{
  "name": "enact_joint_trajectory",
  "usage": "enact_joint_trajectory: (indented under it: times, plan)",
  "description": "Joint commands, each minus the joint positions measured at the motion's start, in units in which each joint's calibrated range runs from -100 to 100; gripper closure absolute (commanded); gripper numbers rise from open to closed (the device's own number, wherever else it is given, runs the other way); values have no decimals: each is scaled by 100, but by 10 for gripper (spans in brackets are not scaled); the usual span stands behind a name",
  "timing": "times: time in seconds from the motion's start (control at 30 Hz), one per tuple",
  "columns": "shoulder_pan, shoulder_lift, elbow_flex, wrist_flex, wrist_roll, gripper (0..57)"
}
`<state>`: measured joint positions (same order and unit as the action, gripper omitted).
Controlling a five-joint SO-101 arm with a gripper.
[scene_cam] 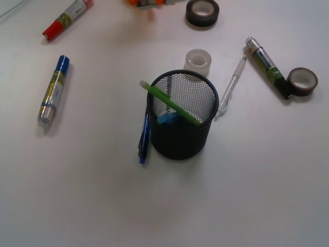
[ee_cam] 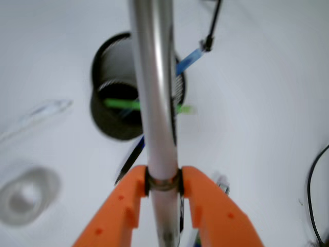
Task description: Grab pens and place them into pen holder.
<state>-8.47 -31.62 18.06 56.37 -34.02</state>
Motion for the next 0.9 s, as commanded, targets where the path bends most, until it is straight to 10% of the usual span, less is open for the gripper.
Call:
enact_joint_trajectory:
  times: [0.0,0.67,0.87]
  plan:
    - [-39,-191,323,-1753,-337,572]
    - [-84,2648,3330,-10029,-1499,569]
    - [-233,2928,3257,-10213,-1509,414]
